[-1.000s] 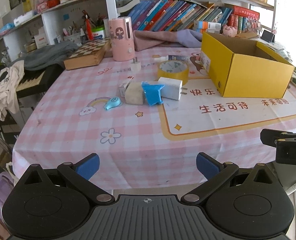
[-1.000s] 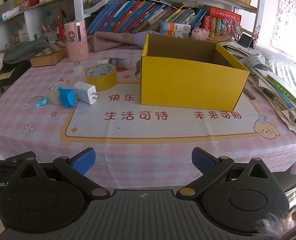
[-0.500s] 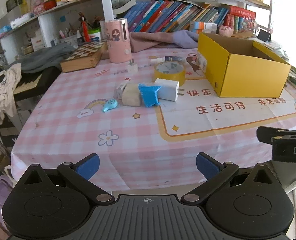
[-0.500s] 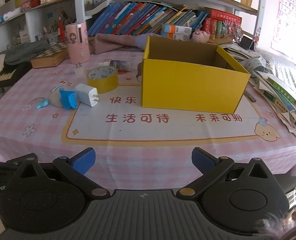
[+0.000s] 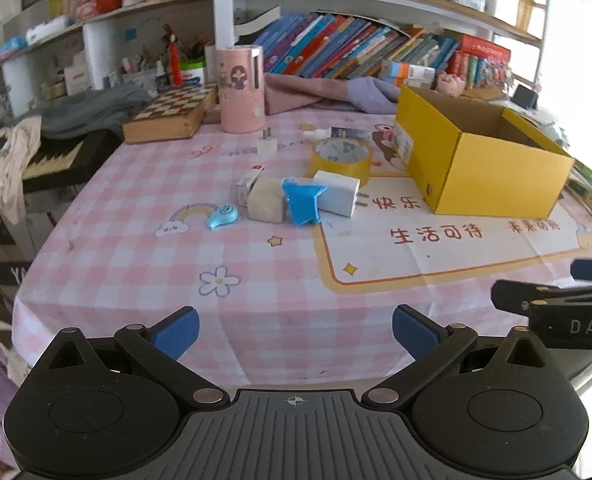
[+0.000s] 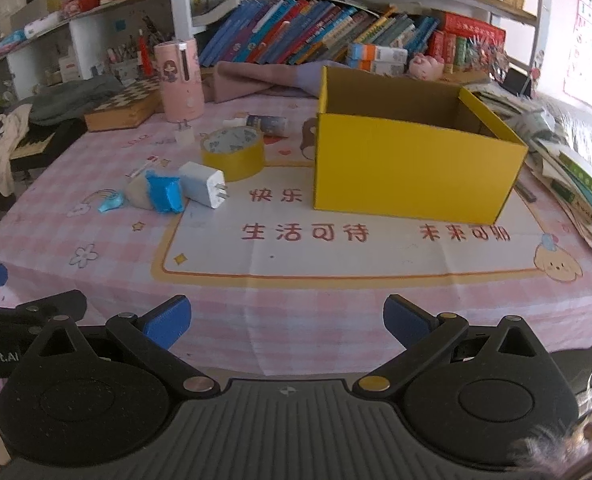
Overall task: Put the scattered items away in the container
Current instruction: 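Move both tools toward the scattered items beside the yellow tape roll, then grasp the blue plastic bag with the left gripper while the right gripper grasps the white charger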
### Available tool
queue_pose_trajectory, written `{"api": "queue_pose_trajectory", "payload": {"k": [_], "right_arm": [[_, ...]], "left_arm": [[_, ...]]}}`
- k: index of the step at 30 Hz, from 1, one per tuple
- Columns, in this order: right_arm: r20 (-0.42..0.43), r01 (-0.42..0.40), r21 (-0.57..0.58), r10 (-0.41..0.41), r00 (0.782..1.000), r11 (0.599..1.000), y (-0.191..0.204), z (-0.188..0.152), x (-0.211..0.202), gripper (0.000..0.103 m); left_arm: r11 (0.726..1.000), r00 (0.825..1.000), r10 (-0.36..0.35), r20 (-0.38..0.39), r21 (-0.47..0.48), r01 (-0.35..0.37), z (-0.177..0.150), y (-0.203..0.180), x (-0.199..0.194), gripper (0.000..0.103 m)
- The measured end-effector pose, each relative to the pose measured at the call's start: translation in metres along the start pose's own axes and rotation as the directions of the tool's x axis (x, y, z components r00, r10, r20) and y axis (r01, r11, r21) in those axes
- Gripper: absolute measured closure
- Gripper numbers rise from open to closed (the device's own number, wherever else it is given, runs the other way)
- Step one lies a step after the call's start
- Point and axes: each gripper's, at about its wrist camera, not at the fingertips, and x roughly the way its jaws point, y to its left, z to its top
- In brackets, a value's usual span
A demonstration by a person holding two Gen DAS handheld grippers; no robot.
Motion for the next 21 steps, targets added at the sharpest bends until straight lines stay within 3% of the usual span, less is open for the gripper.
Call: {"api": "queue_pose_trajectory", "payload": {"k": [5,21], "right_arm": [[0.032,-0.011,-0.026,0.011,0.999,1.000,0.010,0.003,-0.005,0.000],[0.019,-0.073,-0.088,0.075,0.997,0.993,0.037,0.015,0.006,0.000]], "left_arm": [[0.999,1.000,0.019,0.013,0.032,-0.020,0.000,0.003,-0.005,0.000],[0.996,0.999,0.054,-0.004,-0.073,-0.054,-0.004,0.037,-0.006,0.000]]}}
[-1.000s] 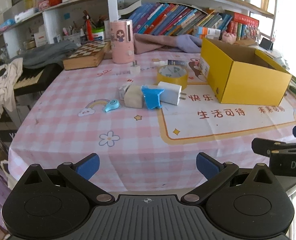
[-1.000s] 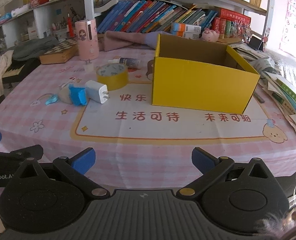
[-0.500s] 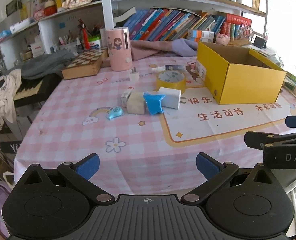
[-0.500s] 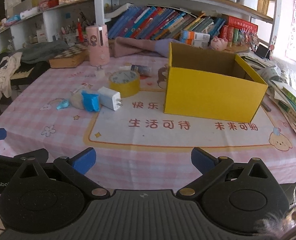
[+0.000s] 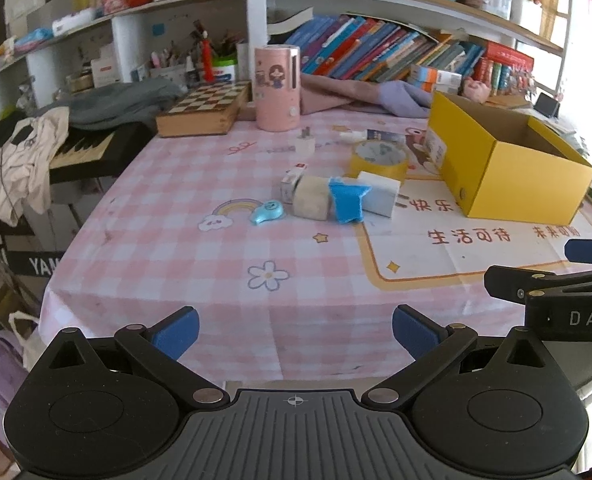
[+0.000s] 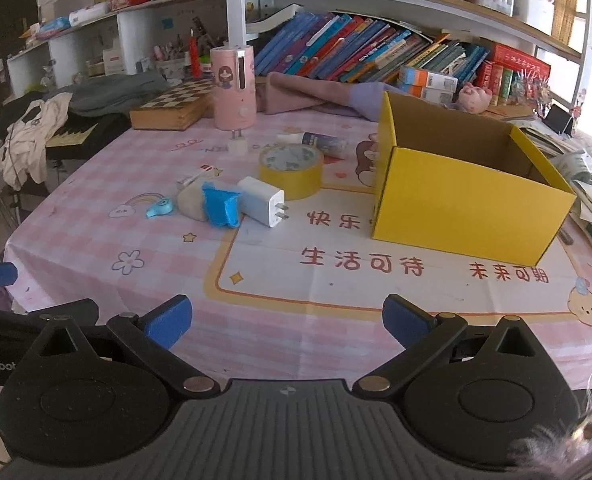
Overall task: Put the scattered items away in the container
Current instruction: 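Grasp the blue plastic bag with the left gripper while the right gripper grasps the white charger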
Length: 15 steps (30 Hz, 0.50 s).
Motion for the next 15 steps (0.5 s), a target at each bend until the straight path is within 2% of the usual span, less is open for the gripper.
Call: {"api": "queue_pose_trajectory", "payload": {"k": [6,8,15], "right_arm": [[0.016,-0.010,-0.001,0.010,1.000,1.000,-0.002,0.009,0.010,0.003],[0.023,-0.016,0.003,0.016,1.000,1.000,-0.005,0.013,0.015,0.009],[0.011,-0.043,0.001,0.043,0.999,0.999,-0.013,0.032,0.043,0.016]], "left_arm": [[0.999,1.000,0.026,0.011,-0.028,-0.026,0.007,0.005,0.009,0.000],[0.999,1.000,0.027,0.003,-0.028,-0.027,0.010,0.005,0.016,0.000],[0.999,0.999,0.038,-0.013,-0.027,-0.038,0.022,0.002,0.038,0.000]]}}
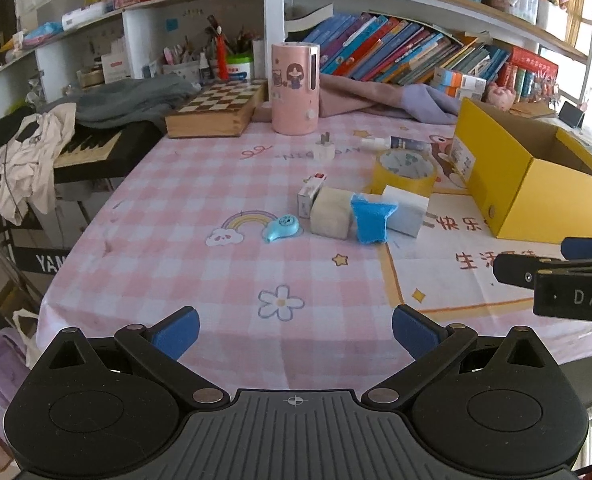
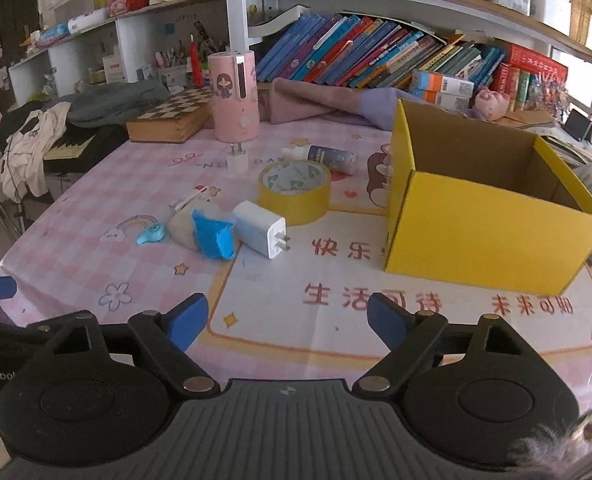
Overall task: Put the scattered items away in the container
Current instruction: 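Grasp the blue plastic bag with the left gripper while the right gripper grasps the white charger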
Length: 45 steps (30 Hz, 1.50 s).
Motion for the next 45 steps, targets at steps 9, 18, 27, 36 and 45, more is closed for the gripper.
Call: {"api": "queue_pose_trajectory", "payload": {"k": [9,18,27,36,45], "right_arm": [[-0.013,-0.060,-0.072,0.059,0.998,0.996,-0.003,0.027,0.038,0.029],[-0.075,-0.095,-0.101,0.088,0.993,0.990,-0.009,0.045,0.078,0.033],[-0.115,-0.140,-0.171,0.121,0.986,0.975,-0.003,0.056,0.106,0.035],[-0.167,-0.166,-0.193,0.134,0.977,0.967,-0.001,0.065,0.135,0.037],[-0.216,-0.204,-0.198,0.161,0.963,0.959,0.007,0.070,0.158,0.041]], "left_arm": [[1.000,1.000,0.003,-0.013,0.012,-0.003,0.021,-0.009,0.032,0.002],[0.994,0.996,-0.047,-0.078,0.094,0.055,0.033,-0.035,0.065,0.005],[0.982,0.987,-0.084,-0.137,0.157,0.105,0.038,-0.054,0.094,0.021],[0.979,0.978,-0.106,-0.180,0.155,0.135,0.044,-0.058,0.118,0.053],[0.982,0.977,-0.126,-0.171,0.121,0.148,0.049,-0.047,0.120,0.076]]}}
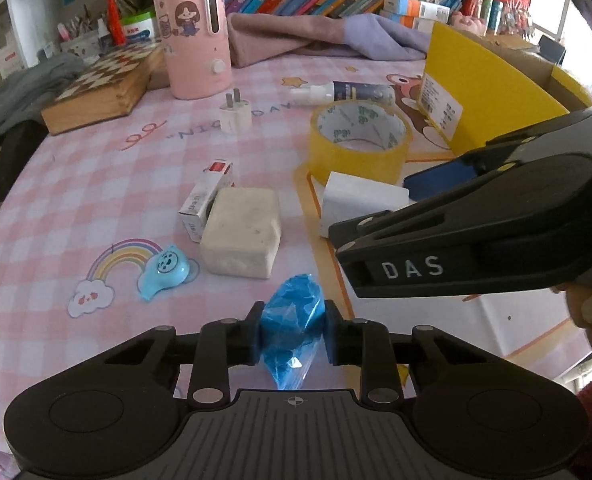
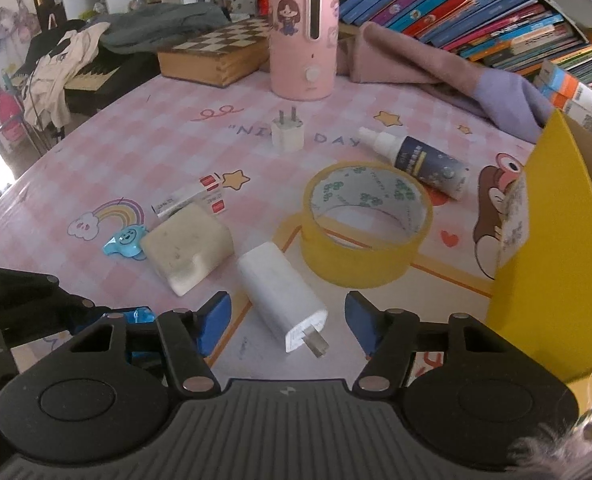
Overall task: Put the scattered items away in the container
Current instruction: 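Grasp the blue plastic bag with the left gripper while the right gripper grasps the white charger, then carry the blue bag and white charger with both grippers over the yellow box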
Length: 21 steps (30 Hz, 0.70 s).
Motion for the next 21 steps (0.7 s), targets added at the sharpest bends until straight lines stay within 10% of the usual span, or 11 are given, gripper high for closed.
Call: {"api": "queue_pose_trajectory", "payload": {"k": [13,21], "right_arm": [[-0.051,0.002,-0.018,-0.003,0.999,1.000,0.003,0.002,0.014,0.078],[0.022,-0.024,-0.017,0.024,0.999,1.000,0.006,0.001,-0.011,0.078]], "left_arm": [[0.999,0.999,0.029,0.024,-0.039,-0.028,0.003,0.015,-0.011,0.077],[0.999,0.996,0.034,0.078,-0.039,-0.031,0.004,0.015,-0.028,0.077]]}}
